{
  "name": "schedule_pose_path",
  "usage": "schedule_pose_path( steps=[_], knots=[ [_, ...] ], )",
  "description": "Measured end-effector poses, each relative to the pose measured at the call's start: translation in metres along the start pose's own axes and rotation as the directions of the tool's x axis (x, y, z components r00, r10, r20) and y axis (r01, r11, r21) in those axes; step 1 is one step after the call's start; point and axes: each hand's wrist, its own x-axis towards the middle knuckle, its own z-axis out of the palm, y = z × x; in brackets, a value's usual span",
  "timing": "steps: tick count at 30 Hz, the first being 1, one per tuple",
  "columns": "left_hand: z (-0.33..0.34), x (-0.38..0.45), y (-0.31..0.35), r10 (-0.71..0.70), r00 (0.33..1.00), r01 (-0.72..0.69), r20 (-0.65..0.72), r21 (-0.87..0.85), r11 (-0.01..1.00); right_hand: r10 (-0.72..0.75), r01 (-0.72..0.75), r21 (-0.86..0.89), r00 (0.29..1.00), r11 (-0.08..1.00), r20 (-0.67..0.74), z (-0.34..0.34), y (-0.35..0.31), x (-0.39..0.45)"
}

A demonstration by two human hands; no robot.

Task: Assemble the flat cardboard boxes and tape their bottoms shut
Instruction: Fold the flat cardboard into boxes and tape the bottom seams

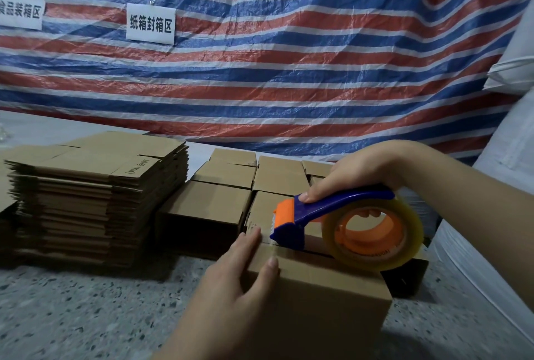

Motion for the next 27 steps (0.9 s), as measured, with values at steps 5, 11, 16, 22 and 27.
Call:
schedule_pose_path(
  steps=[5, 11, 16, 22, 27],
  knots=[
    [-0.014, 0.009, -0.003, 0.155, 0.983, -0.178, 0.095, 0.334, 0.926, -0.001, 0.002, -0.020, 1.000, 1.000, 0.021, 0.000, 0.000, 0.004],
    [-0.018, 0.013, -0.004, 0.255, 0.958, -0.282, 0.130, 0.574, 0.769, 0.022, -0.022, -0.081, 1.000, 0.996, -0.011, -0.007, 0.010, 0.004],
    [-0.016, 0.013, -0.008, 0.246, 0.962, -0.266, 0.118, 0.610, 0.746, 0.124, -0.121, -0.130, 0.992, 0.984, 0.013, -0.018, 0.044, -0.012],
    [-0.018, 0.017, 0.005, 0.230, 0.950, -0.312, 0.213, 0.720, 0.620, 0.191, -0.186, -0.187, 0.982, 0.965, 0.007, -0.006, 0.068, -0.013],
    [-0.010, 0.029, 0.031, 0.184, 0.926, -0.376, 0.329, 0.767, 0.519, 0.195, -0.195, -0.168, 0.981, 0.966, -0.016, -0.004, 0.067, -0.009]
  ],
)
